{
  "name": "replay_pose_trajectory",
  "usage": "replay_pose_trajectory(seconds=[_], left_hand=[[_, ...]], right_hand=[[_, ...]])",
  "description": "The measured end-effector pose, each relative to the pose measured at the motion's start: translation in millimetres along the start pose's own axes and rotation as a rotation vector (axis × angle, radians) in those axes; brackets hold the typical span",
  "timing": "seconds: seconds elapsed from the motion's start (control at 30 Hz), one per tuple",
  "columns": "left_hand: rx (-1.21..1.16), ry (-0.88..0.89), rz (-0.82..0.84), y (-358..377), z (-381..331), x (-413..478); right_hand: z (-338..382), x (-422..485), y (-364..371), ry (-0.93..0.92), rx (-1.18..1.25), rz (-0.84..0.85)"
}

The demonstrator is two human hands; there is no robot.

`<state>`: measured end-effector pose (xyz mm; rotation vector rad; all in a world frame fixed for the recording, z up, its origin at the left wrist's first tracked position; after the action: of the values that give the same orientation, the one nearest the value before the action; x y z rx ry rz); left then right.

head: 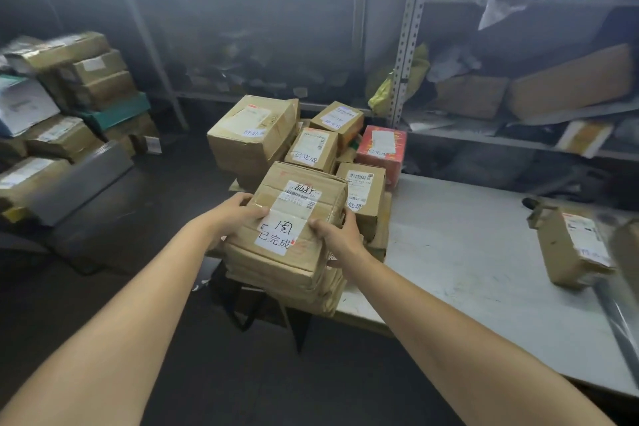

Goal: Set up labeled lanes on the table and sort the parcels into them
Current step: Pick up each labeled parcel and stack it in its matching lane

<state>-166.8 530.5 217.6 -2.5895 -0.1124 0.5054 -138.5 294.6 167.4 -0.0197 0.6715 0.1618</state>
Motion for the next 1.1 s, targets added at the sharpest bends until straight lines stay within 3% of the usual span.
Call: replay_pose_trajectory(seconds=[0.23,0.5,1.1], left_hand=[[-0.048,0.080,0.076,37,-66,-3],[-0.083,0.214,0.221,157,-163,7],[0.004,0.460,0.622,593,-410,-63]], right_hand=[[46,-20,-65,-0.183,0.036,-0.080],[69,-55,-217,-0.213,0.079,-0.254],[11,-197,-692,-0.288,0.175,-0.672]])
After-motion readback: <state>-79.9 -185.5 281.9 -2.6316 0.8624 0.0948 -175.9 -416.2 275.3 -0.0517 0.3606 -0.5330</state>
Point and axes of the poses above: each hand's wrist, its own x-axis towards the middle knuckle, its own y-axis out of the palm, z = x × y, the point moved 8 cm from there along x, towards the middle knuckle, and after that the axes turned 12 degrees about y, right-handed, at the moved point
